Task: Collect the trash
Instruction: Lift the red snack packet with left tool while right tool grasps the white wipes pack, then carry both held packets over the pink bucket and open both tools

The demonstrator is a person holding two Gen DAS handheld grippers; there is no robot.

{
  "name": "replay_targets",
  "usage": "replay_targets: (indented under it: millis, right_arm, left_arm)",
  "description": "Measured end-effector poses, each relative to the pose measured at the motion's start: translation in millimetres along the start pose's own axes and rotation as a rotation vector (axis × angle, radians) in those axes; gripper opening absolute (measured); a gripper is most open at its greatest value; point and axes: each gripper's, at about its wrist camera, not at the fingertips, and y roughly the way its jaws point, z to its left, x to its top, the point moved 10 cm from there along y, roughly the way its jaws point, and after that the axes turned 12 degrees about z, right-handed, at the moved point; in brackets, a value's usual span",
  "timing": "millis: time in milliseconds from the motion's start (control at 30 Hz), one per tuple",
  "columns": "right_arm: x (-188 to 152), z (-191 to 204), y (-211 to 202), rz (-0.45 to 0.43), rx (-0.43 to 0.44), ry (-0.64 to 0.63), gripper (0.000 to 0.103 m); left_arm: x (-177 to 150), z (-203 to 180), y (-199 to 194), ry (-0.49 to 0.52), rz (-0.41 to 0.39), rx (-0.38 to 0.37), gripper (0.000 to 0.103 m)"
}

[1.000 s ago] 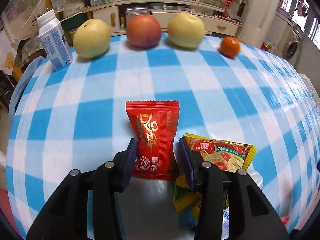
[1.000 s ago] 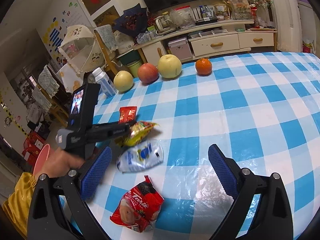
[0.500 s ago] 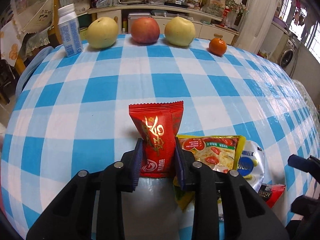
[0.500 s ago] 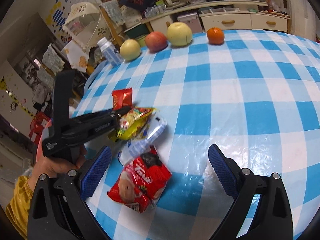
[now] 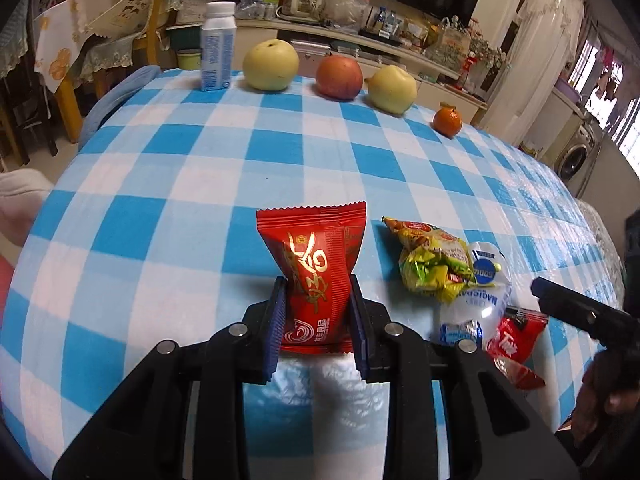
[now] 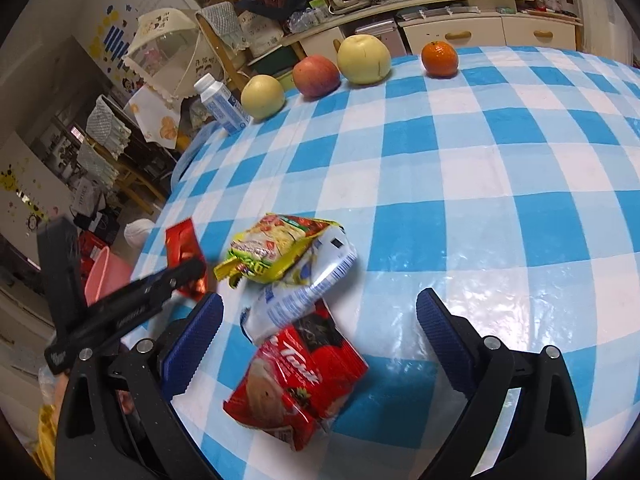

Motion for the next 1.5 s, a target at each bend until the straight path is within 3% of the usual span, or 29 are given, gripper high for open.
replay_targets:
  millis: [33, 67, 100, 267, 500, 800, 1133, 1500]
  right_arm:
    - [1.4, 1.2, 4.1, 0.006, 0.007, 0.006, 0.091]
    - [2.5, 1.5, 8.7, 0.016, 0.014, 0.016, 0.077]
    - [3.3, 1.6, 12.1, 0.022, 0.021, 0.023, 0.069]
    - [6.4, -3.0, 28.1, 0.04, 0.061, 0.084, 0.062]
    - [11.7, -3.1, 39.1, 0.033, 0.163, 0.151, 0.043]
    - [17.9, 8.7, 35.8, -0.037, 0.118, 0.094, 0.021]
    - [25.1, 31.3, 8.4, -0.177, 0.039, 0.009, 0.017]
    - [30.1, 77.7, -23.7, -0.271, 0.064, -0.071, 0.017]
  left_arm:
    - [-2.3, 1.8, -3.0, -0.002, -0.007, -0.002, 0.031]
    - [-5.1, 4.0, -6.3, -0.004, -0.014, -0.007, 0.031]
    - [-6.8, 5.5, -8.4, -0.005, -0.018, -0.012, 0.031]
    - [-10.2, 13.9, -15.2, 0.001, -0.049, -0.035, 0.031]
    - [-10.4, 26.3, -17.4, 0.01, -0.063, -0.054, 0.031]
    - [-8.6, 44.1, -22.4, -0.003, -0.072, -0.071, 0.031]
    - [-3.4, 67.6, -36.9, -0.018, -0.09, -0.02, 0.031]
    - [4.8, 106.1, -70.7, -0.048, -0.169, 0.098, 0.031]
